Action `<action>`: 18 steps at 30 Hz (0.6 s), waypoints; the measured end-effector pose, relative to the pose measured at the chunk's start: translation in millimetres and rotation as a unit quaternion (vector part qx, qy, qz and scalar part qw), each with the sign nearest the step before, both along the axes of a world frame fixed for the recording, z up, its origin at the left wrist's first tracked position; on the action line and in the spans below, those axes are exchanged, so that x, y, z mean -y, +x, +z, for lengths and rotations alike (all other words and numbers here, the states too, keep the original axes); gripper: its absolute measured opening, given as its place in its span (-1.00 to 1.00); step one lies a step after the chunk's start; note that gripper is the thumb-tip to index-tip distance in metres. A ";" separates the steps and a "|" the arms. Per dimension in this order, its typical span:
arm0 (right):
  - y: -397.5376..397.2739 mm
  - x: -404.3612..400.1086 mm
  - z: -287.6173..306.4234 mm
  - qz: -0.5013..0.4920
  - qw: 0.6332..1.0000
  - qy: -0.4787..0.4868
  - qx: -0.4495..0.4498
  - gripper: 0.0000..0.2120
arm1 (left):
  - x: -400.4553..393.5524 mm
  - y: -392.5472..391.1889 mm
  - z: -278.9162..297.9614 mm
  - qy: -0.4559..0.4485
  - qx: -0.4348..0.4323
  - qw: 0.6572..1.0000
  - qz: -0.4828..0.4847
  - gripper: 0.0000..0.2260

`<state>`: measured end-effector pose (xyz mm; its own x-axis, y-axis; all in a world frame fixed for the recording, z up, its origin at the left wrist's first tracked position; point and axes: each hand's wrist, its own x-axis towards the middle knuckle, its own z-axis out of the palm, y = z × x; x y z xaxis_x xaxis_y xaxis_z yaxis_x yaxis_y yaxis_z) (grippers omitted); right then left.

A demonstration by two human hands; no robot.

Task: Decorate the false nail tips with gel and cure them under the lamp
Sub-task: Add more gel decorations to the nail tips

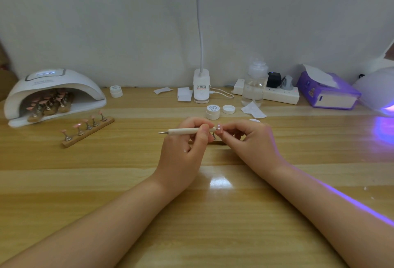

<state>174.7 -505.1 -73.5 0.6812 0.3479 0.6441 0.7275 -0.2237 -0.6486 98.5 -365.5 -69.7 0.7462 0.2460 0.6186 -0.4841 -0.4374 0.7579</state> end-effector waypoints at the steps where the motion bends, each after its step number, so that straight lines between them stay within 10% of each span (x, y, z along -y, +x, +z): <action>1: -0.2 0.0 0.1 0.000 1.000 -0.001 -0.002 -0.95 | 0.0 0.0 -0.1 0.000 -0.001 1.000 0.002 -0.85; 18: -1.3 1.2 2.4 -0.002 1.000 -0.006 -0.018 -0.95 | -0.3 -2.8 2.4 -0.013 0.043 0.999 0.010 -0.83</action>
